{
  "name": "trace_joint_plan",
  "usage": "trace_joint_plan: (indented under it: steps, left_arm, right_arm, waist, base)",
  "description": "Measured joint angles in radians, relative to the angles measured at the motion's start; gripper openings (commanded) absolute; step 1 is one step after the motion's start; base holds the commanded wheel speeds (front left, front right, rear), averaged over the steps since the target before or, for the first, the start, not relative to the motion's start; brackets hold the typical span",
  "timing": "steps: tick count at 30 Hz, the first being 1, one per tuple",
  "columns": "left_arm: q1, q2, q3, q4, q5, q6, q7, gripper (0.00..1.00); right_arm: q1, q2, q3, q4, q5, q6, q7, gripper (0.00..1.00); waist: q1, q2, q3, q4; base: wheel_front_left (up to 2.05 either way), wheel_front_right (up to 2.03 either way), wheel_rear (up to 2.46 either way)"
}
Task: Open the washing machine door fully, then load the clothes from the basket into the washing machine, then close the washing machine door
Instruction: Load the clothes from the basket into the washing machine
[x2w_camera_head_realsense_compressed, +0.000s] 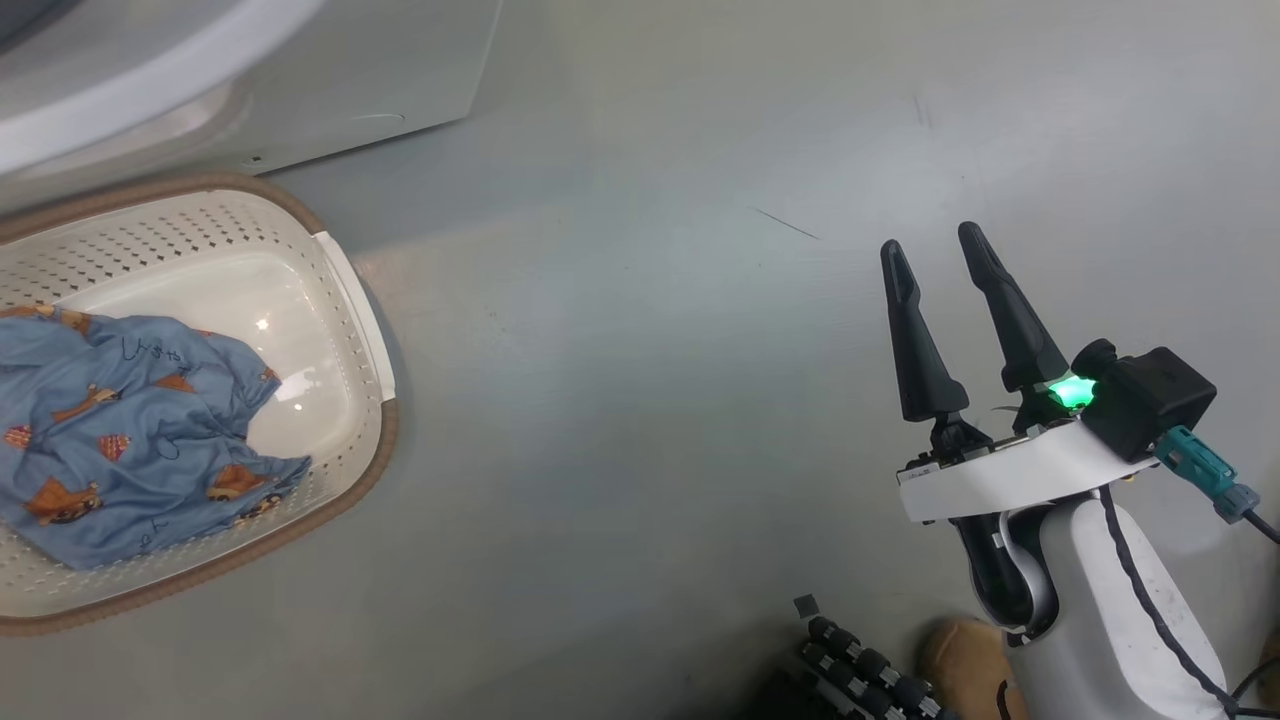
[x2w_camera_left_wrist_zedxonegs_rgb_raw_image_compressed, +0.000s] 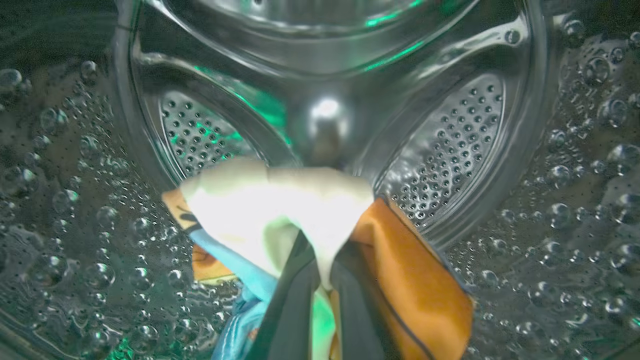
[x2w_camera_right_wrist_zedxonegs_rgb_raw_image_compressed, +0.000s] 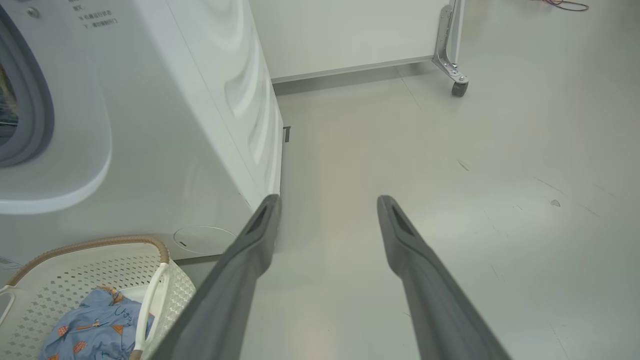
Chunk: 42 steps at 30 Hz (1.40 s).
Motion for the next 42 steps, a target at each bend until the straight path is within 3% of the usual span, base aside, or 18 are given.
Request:
trace_joint_plan:
  steps: [9, 10, 11, 13, 14, 15, 28, 42]
  left_arm:
    - [-0.010, 0.007, -0.008, 0.075, 0.033, 0.028, -0.033, 0.02]
    - [-0.009, 0.007, -0.012, 0.088, 0.037, 0.028, -0.029, 0.14]
    - [-0.009, 0.007, -0.015, 0.096, 0.040, 0.028, -0.028, 0.33]
    - [-0.009, 0.007, -0.021, 0.112, 0.045, 0.029, -0.028, 0.56]
    - [-0.009, 0.007, -0.028, 0.120, 0.051, 0.029, -0.028, 0.82]
    - [-0.009, 0.007, -0.037, 0.125, 0.056, 0.029, -0.028, 1.00]
    - [-0.009, 0.001, -0.119, 0.241, 0.139, 0.035, 0.023, 1.00]
    - [0.042, -0.110, -0.101, 0.321, 0.083, 0.039, -0.010, 1.00]
  right_arm:
    - [0.000, 0.001, 0.003, -0.002, 0.000, 0.000, 0.000, 1.00]
    - [0.000, 0.001, 0.003, -0.002, 0.000, 0.000, 0.000, 1.00]
    - [0.000, 0.001, 0.003, -0.002, 0.000, 0.000, 0.000, 1.00]
    - [0.000, 0.001, 0.003, -0.002, 0.000, 0.000, 0.000, 1.00]
    - [0.000, 0.001, 0.003, -0.002, 0.000, 0.000, 0.000, 1.00]
    - [0.000, 0.001, 0.003, -0.002, 0.000, 0.000, 0.000, 1.00]
    - [-0.002, 0.001, -0.008, 0.015, 0.000, 0.000, 0.000, 1.00]
    - [-0.002, 0.001, -0.052, 0.027, -0.023, 0.000, 0.000, 1.00]
  waist:
    - [0.0000, 0.0000, 0.022, -0.011]
    - [0.0000, 0.0000, 0.023, -0.012]
    - [0.0000, 0.0000, 0.025, -0.012]
    - [0.0000, 0.0000, 0.027, -0.012]
    - [0.0000, 0.0000, 0.027, -0.011]
    - [0.0000, 0.0000, 0.027, -0.011]
    - [0.0000, 0.0000, -0.016, 0.001]
    - [0.0000, 0.0000, -0.095, 0.052]
  base:
    - [0.00, 0.00, 0.00]
    - [0.00, 0.00, 0.00]
    - [0.00, 0.00, 0.00]
    - [0.00, 0.00, 0.00]
    - [0.00, 0.00, 0.00]
    - [0.00, 0.00, 0.00]
    - [0.00, 0.00, 0.00]
    - [0.00, 0.00, 0.00]
